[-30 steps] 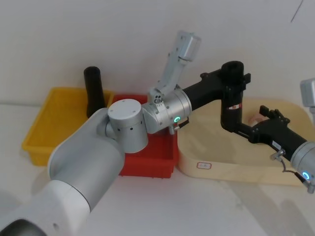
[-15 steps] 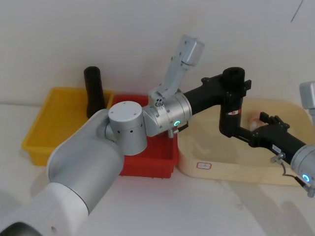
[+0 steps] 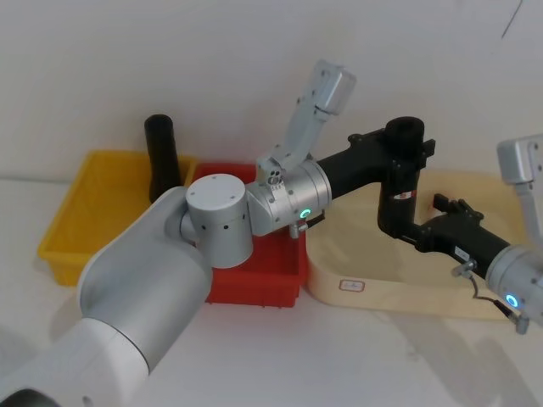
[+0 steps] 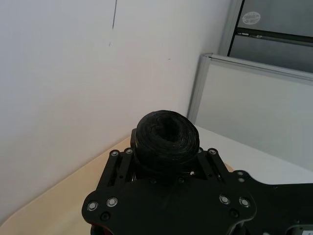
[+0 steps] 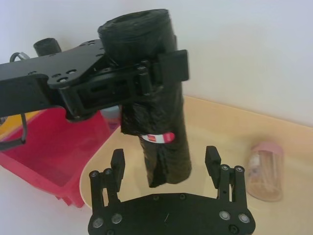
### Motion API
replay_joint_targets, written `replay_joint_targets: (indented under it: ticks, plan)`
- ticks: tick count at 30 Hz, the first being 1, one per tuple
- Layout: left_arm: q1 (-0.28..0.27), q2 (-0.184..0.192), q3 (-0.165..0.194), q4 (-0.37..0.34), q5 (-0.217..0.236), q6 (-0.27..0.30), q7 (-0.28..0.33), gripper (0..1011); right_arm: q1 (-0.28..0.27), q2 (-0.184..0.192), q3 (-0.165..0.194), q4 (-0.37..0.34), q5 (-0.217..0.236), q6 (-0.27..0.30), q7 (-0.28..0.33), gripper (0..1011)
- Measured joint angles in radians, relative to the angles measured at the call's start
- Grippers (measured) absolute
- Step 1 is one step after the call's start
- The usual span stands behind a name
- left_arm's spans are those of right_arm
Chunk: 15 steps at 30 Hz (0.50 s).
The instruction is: Pick up the garbage bag with the one hand and transfer it to the other hand.
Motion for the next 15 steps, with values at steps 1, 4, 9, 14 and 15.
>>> replay_joint_targets:
  ticks: [1, 4, 9, 14, 15]
  plan:
    - [0.000, 0.000, 0.001, -0.002, 0.001, 0.001, 0.001, 473, 0.005, -0.001, -0.004, 0.004, 0.000, 0.000, 0.003, 1000]
    - [0.003, 0.001, 0.002, -0.011, 0.003, 0.003, 0.005, 473, 0.022, -0.005, -0.015, 0.016, -0.001, 0.002, 0.009, 1000]
    - [0.007, 0.001, 0.003, -0.019, 0.003, 0.005, 0.009, 473, 0.049, -0.012, -0.033, 0.037, -0.007, 0.001, 0.016, 1000]
    - [0.011, 0.001, 0.002, -0.026, -0.002, 0.010, 0.010, 472, 0.071, -0.021, -0.045, 0.058, -0.017, -0.006, 0.015, 1000]
    - [0.013, 0.001, 0.002, -0.028, -0.005, 0.012, 0.010, 472, 0.076, -0.022, -0.048, 0.062, -0.019, -0.007, 0.015, 1000]
